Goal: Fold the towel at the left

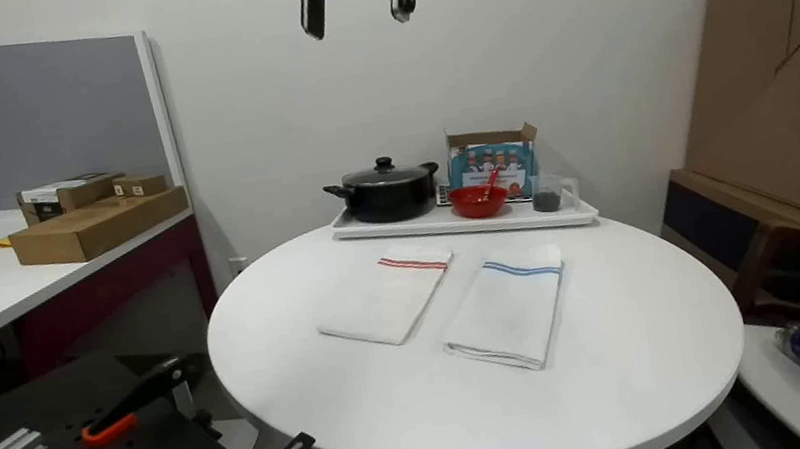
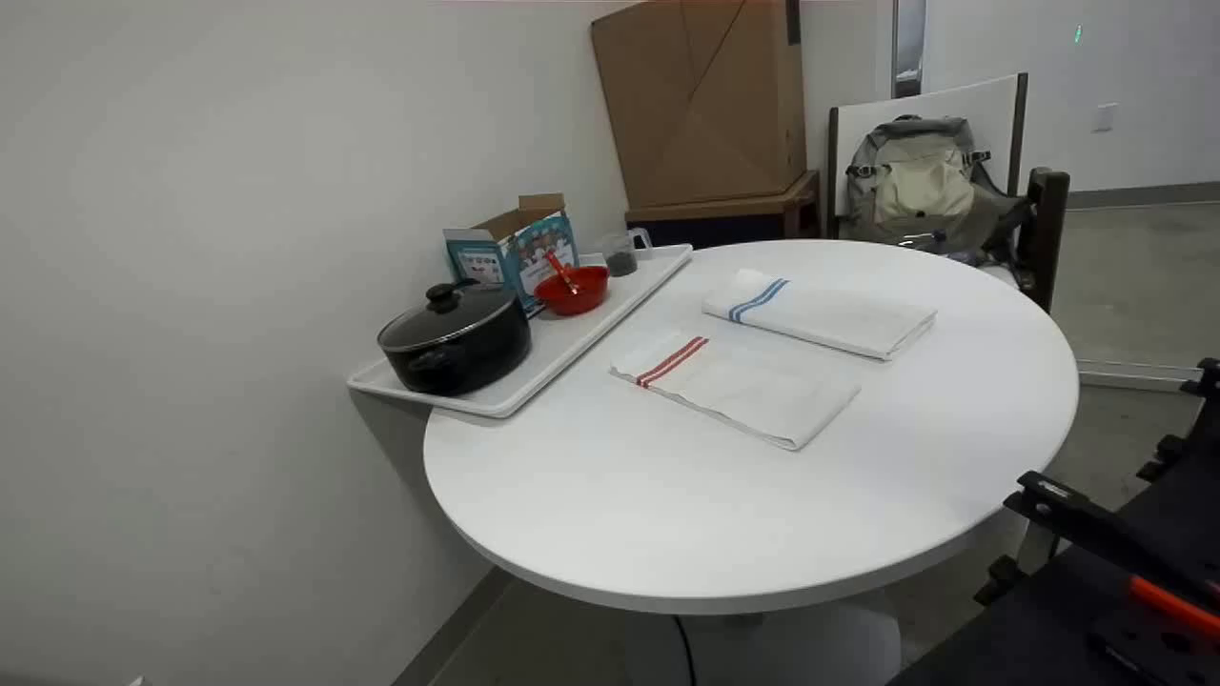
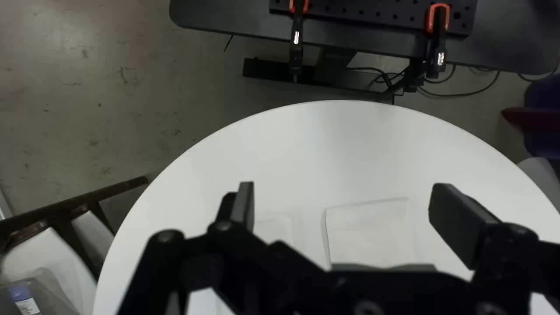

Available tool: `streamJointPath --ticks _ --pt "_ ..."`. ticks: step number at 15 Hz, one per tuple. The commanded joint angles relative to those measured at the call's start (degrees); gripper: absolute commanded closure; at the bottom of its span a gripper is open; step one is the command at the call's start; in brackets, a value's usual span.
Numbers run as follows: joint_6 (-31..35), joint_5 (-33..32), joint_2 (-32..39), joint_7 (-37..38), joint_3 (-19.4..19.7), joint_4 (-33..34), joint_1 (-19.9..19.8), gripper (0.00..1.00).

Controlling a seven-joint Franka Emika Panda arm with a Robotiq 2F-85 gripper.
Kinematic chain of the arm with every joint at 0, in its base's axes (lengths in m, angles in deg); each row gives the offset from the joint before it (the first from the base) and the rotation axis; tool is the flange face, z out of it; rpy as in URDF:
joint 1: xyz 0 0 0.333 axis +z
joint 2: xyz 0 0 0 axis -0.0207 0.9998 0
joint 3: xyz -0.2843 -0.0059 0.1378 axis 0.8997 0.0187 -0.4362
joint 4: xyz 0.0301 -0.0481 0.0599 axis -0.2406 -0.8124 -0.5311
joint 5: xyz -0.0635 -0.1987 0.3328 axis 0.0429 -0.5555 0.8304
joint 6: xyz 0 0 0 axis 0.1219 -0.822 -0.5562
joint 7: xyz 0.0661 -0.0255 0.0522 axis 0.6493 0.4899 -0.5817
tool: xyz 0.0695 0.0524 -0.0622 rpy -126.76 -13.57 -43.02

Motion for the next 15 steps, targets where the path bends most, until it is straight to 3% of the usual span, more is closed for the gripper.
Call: streamJointPath --ticks 1,5,6,8,13,15 --pt "-0.09 -0.04 0.02 0.06 0.2 0.08 0.23 0.0" --pt "14.22 2.7 -1.62 5.68 -0.43 -7.45 0.32 0.0" --pt "8.74 1.99 -0.1 3.05 -0.01 -3.37 0.11 0.0" --pt "12.73 2.05 -0.09 4.53 -0.32 -6.05 0.15 0.0" --pt "13.35 2.06 -0.49 4.84 -0.39 -6.71 0.18 0.0" --pt "13.3 6.08 0.55 11.45 -0.17 -5.84 -0.61 0.0"
